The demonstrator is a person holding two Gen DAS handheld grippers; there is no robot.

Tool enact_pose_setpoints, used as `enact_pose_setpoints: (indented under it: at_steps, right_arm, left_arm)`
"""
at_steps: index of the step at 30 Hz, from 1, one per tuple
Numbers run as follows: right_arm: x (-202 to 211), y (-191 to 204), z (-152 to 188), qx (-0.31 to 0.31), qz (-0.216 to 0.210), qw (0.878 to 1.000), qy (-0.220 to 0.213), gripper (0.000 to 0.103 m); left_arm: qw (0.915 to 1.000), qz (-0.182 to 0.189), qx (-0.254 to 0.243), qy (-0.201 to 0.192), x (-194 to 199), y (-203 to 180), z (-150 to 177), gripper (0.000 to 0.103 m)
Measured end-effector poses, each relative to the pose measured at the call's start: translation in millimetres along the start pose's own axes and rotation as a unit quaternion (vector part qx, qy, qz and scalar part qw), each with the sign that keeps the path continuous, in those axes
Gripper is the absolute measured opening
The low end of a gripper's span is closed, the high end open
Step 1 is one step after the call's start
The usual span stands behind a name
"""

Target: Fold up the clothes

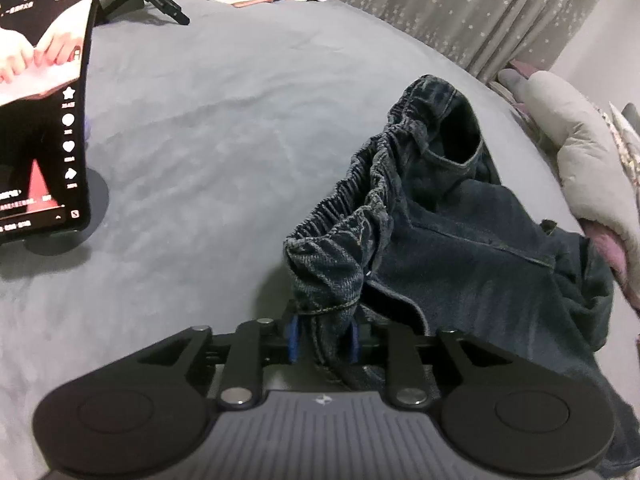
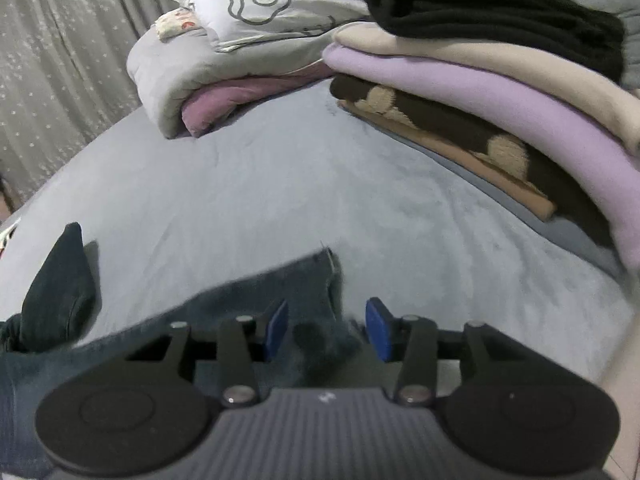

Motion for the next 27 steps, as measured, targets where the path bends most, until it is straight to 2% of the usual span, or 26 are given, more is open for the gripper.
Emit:
enact_pose_setpoints:
  at_steps: [3,6,8,9,10,11,14,16,21,27]
  right_arm:
    - [-20,1,-12,0.013,0.001,1.0,0.006,0.041]
    - [-37,4,-18,0.022,-0.002,1.0,0.009,0.041]
    - [-52,8,-21,0.037,-0.017,0.999,0.015,0.042]
    - [-54,7,-21,0.041,-0.015,0.999,0.016,0.039]
    - [-55,7,-21,0.053,0.001,0.999,0.008,0.025]
    - [-57,8,-22,0.066,0.018,0.998,0.0,0.011]
    - [-42,8,-34,0.064,0.028,0.997,-0.043,0.001]
    - [-34,11,-44,0.076,0.036,0.995,-0.059,0.001]
    - [-32,25,-57,0.109,0.062,0.99,-0.057,0.001]
    - [-53,23,-61,0.094,0.096,0.989,-0.061,0.001]
  left_arm:
    - [0.9999,-0.012,-0.003,-0.001,-2,2,1,0.037]
    - [0.9999,-0.016,-0.005,-0.002,-5,2,0,0.038]
    - [0.9998,-0.018,-0.008,-0.004,-7,2,0,0.038]
    - [0.9999,-0.014,-0.005,-0.004,-7,2,0,0.031]
    - [1.0,-0.006,0.0,-0.004,-8,2,0,0.019]
    - [1.0,0.0,0.005,-0.003,-8,2,1,0.019]
    - [0.9998,-0.008,0.007,-0.017,-2,-1,1,0.016]
    - [0.9994,-0.019,-0.005,-0.03,4,-7,2,0.015]
    - [0.9991,-0.027,-0.011,-0.032,7,-8,3,0.015]
    - [0.9983,-0.043,-0.027,-0.029,3,-9,5,0.016]
Point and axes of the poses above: each gripper's, at about its wrist camera, not at the fingertips, and x roughly against the way its jaws point, y to its left, z to its underside, the point moved 9 cm from there along -x, roughly the way its jaws point, and after that the axes turned 12 degrees about y, right-handed, at the moved point
